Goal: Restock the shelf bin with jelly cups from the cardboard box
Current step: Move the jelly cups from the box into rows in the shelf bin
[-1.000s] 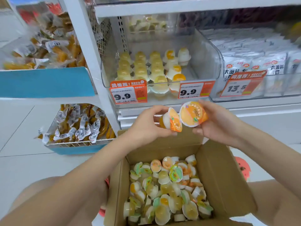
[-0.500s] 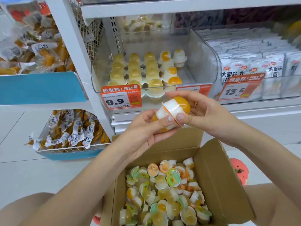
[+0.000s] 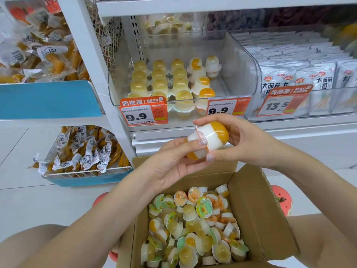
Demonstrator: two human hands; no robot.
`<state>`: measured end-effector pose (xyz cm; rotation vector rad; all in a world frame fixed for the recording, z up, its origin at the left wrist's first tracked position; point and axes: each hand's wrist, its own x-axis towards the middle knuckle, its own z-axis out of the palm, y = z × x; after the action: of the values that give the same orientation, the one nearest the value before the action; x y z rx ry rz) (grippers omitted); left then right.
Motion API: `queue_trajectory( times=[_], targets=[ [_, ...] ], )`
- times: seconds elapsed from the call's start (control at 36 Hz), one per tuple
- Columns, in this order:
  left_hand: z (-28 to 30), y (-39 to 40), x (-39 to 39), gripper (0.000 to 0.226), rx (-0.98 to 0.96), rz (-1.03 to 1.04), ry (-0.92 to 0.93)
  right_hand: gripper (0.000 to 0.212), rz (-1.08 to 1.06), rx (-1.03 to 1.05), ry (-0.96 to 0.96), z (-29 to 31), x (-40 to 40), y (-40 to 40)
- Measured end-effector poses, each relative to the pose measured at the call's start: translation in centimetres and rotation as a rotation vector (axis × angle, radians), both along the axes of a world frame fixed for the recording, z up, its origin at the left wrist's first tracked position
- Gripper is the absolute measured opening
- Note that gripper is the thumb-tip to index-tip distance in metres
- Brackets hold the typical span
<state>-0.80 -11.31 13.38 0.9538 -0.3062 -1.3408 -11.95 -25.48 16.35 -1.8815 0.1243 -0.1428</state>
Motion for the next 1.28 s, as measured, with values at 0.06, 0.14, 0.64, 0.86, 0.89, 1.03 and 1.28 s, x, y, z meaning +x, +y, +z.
queue_trajectory(
  times=[0.06,0.14,0.64,0.86,0.89,1.03,1.28],
  targets=[
    [0.1,0.0,0.1,0.064,-0.005,-0.014,0.022,0.067,0.026,-0.004,0.025,0.0,-0.1,-0.3],
    [0.1,0.0,0.1,0.055,-0.007,-0.036,0.033,0.064,0.016,-0.051,0.024,0.1,0.0,-0.5],
    [1.7,-0.6,4.7,0.037,0.375,0.198,-1.153,0.049,-0.515,-0.279,-0.132,3.0,2.3,-4.9],
    [1.0,-0.6,8.0,0.031,0.396,0.179,-1.395,0.06,-0.517,-0.948,0.104,6.4,9.4,-11.3],
    [0.9,-0.6,8.1,0.03,0.391,0.183,-1.408,0.057,-0.481,-1.018,0.151,6.3,10.4,-12.2],
    [0.5,-0.7,8.8,0.02,0.374,0.206,-1.436,0.042,-0.322,-1.285,0.427,5.7,14.1,-14.8],
    [0.1,-0.6,9.4,0.019,0.364,0.196,-1.498,0.036,-0.129,-1.268,0.656,4.6,17.5,-15.9]
  ],
)
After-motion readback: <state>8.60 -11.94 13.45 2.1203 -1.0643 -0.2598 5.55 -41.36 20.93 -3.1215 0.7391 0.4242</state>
